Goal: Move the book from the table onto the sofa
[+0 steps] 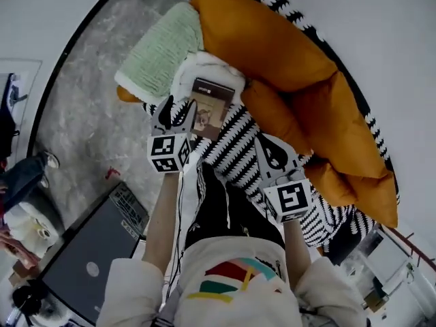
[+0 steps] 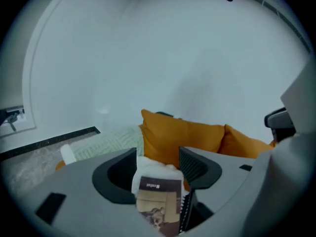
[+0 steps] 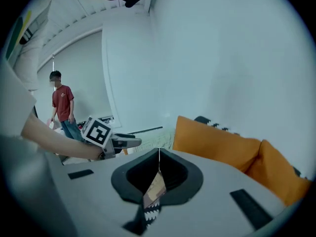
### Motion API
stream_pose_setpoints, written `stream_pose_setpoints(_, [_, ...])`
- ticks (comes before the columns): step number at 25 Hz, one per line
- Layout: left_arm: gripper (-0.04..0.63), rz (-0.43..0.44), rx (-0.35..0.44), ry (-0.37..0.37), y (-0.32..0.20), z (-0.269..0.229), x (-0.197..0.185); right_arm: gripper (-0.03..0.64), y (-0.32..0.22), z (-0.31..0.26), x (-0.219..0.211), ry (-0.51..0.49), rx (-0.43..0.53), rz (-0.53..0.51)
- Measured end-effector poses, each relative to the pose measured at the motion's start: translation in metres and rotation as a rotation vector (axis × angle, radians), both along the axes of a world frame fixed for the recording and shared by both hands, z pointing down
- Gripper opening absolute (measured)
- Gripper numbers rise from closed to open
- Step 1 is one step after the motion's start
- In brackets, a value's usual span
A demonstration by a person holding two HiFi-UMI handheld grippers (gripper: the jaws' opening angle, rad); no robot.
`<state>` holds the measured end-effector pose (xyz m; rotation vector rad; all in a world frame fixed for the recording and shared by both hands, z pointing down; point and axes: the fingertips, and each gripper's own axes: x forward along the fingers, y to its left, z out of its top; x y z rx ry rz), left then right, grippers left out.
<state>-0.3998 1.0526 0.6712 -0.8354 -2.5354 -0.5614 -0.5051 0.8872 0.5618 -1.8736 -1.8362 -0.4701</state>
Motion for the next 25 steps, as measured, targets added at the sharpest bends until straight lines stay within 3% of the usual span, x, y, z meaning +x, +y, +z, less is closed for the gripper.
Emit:
stream_pose_setpoints(3, [0.270,-0.007,-0.036,-0.087,-0.015,-0.082,0.010,0.015,0.005,-0.055,0.000,-0.042,-0.057,0.026])
stream_pose_setpoints(7, [0.176,-0.067,-0.126,-0.210,-0.018,-0.184,0.024,0.015,0.015,-0.116,0.004,-0.096,-0.163,0.041])
stream_pose_setpoints(15, [0.009,-0.181,-0.544,-0.357,-0.042,-0.347,0.043,0.015,0.020,-0.192,0.014,-0.155,-0.376,0.099])
stream_pose_setpoints(18, [0.009,-0.191,-0.642,-0.375,-0.048,-0.378,0.040,0.015,0.019,-0.206,0.019,-0.164,-0.417,0.105])
stream_pose_setpoints(25, [0.009,-0.132,-0.705,-0.307,-0.061,-0.380,0.024,0.015,0.022,-0.216,0.027,-0.173,-0.461,0.061])
